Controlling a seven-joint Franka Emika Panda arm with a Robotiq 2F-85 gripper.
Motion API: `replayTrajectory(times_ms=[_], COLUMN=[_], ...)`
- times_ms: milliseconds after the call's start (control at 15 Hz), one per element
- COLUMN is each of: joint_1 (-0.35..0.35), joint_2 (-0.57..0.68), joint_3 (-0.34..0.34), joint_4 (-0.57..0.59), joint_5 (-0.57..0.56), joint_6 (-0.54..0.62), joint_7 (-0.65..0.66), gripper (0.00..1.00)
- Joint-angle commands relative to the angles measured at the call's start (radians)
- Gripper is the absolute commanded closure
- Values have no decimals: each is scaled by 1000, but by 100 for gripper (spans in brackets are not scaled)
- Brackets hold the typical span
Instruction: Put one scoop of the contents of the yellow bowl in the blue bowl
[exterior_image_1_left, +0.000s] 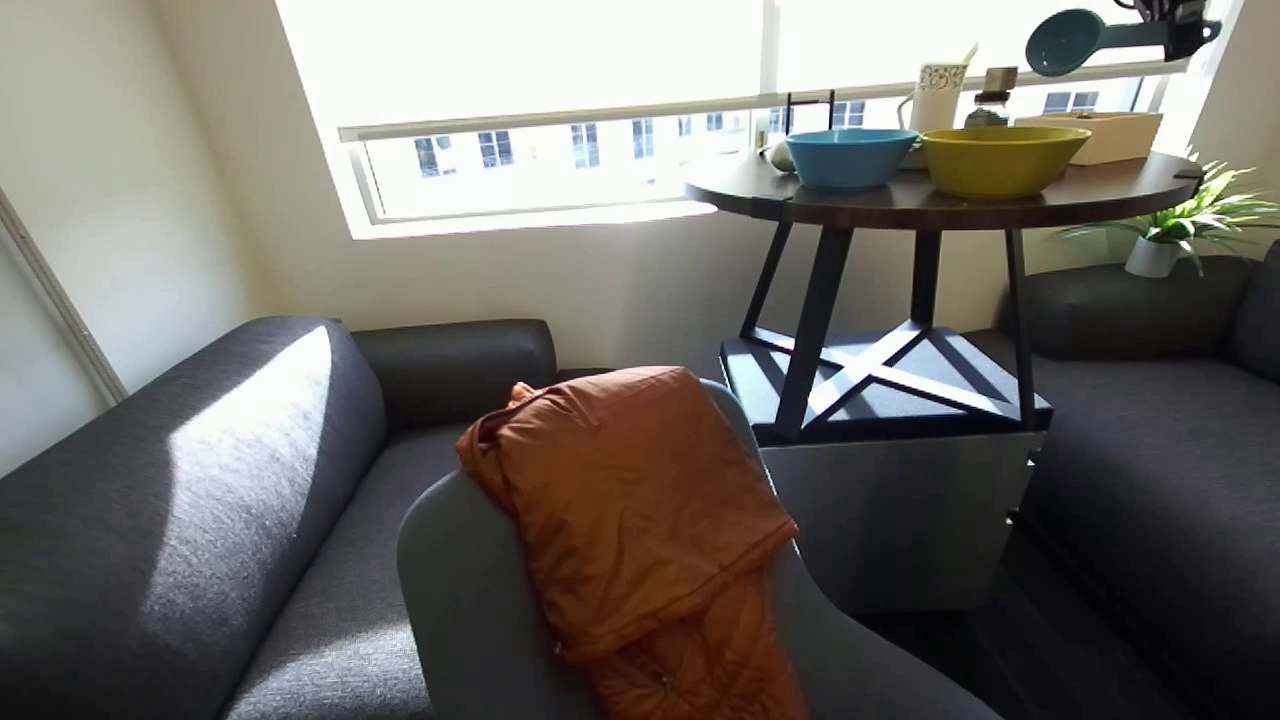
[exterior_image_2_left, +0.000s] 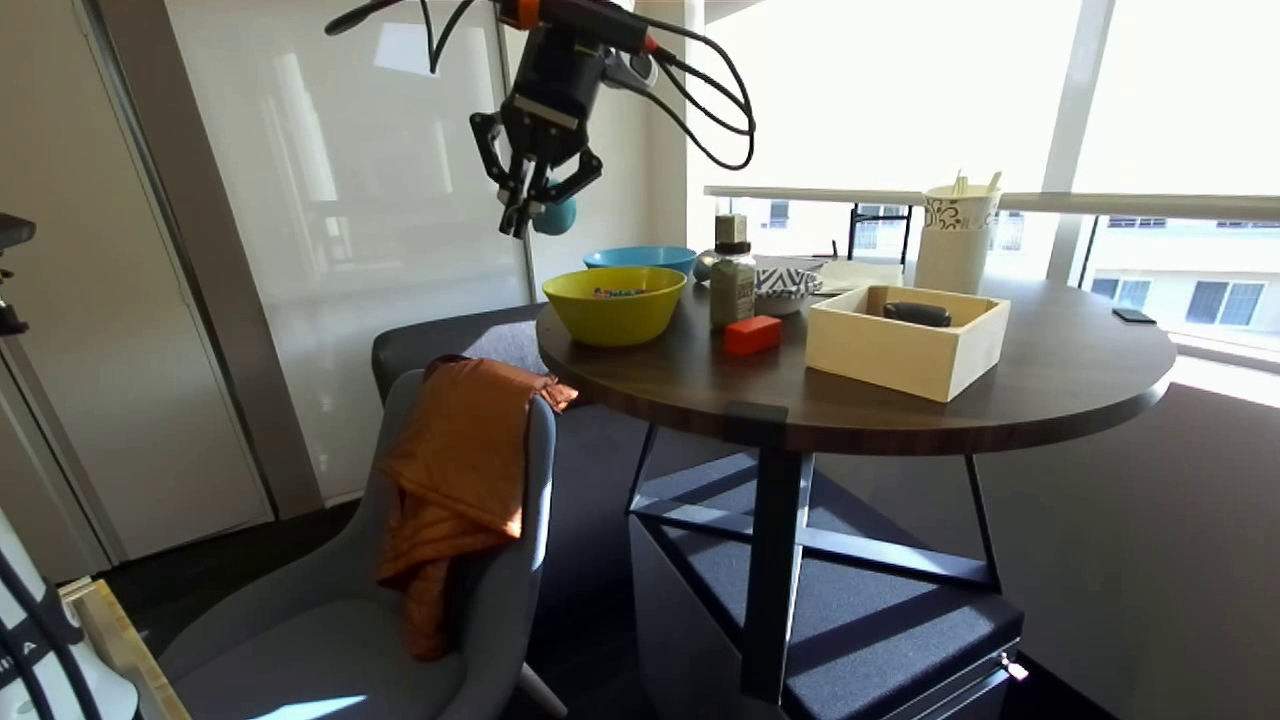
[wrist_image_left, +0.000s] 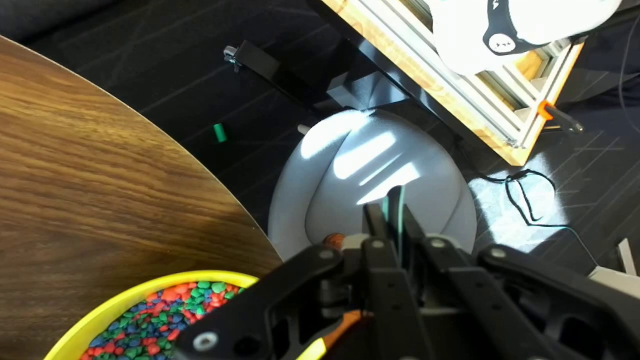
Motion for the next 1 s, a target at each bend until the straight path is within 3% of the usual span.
replayTrajectory(times_ms=[0,133,600,933], joint_1=[-21,-39,-124,-151], joint_2=[73,118,309,438], joint_3=[-3,-7,-5,18], joint_4=[91,143,365,489], joint_5=[55,65,153,139], joint_6=[-151,-246,-319,-395], joint_7=[-103,-155,-64,-12], gripper=[98,98,98,98])
